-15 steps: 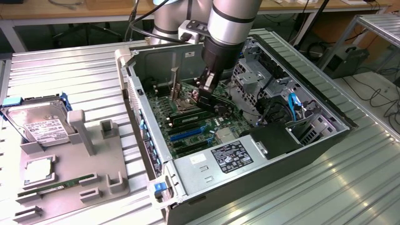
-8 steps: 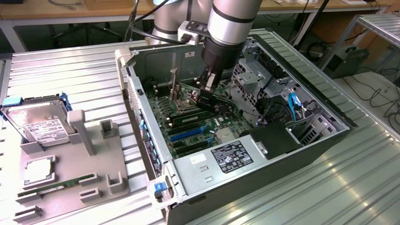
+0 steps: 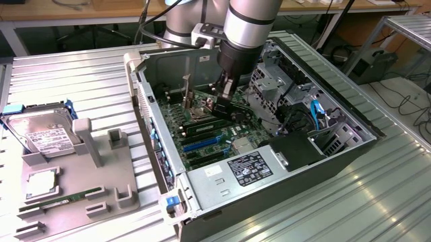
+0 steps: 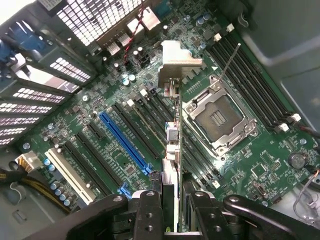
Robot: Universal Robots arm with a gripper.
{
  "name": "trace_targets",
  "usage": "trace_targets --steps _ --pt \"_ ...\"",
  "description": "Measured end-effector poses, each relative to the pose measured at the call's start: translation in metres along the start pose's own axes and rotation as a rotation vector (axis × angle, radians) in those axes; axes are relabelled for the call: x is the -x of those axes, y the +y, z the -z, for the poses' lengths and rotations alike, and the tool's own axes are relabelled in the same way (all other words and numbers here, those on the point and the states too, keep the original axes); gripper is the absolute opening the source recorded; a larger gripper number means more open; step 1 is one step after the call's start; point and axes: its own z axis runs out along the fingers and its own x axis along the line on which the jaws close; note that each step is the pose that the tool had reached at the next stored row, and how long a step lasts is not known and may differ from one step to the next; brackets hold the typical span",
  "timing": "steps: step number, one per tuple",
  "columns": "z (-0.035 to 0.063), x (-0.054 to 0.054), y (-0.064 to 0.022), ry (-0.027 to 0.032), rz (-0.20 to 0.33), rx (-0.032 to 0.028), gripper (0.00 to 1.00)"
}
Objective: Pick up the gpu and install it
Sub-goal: 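Insert the gpu into the slot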
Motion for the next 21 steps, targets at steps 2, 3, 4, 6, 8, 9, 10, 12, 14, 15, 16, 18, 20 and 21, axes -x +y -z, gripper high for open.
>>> trace_targets --steps 2,3,4,6,8,9,10,12,14,15,16,18,20,21 --pt "0.0000 0.0000 0.0000 0.0004 0.010 0.0002 0.26" --pt "0.0000 0.0000 0.0000 0.0007 0.014 0.0004 0.26" --pt "0.0000 0.0000 0.0000 0.0009 0.019 0.0004 0.26" --pt "0.0000 0.0000 0.0000 0.0014 0.031 0.0008 0.26" --pt "0.0000 0.0000 0.0000 0.0019 0.042 0.0010 0.26" --pt "0.0000 0.0000 0.0000 0.0021 0.047 0.0011 0.26" --pt "0.0000 0.0000 0.0000 0.0024 0.052 0.0013 0.26" --pt "0.0000 0.0000 0.0000 0.0029 0.064 0.0015 0.26" --pt "0.0000 0.0000 0.0000 0.0034 0.075 0.0018 0.26" --pt "0.0000 0.0000 0.0000 0.0037 0.081 0.0020 0.26" --pt "0.0000 0.0000 0.0000 0.0040 0.087 0.0021 0.26" --pt "0.0000 0.0000 0.0000 0.0048 0.104 0.0025 0.26" --pt "0.0000 0.0000 0.0000 0.0053 0.116 0.0028 0.26" --pt "0.0000 0.0000 0.0000 0.0055 0.121 0.0030 0.26"
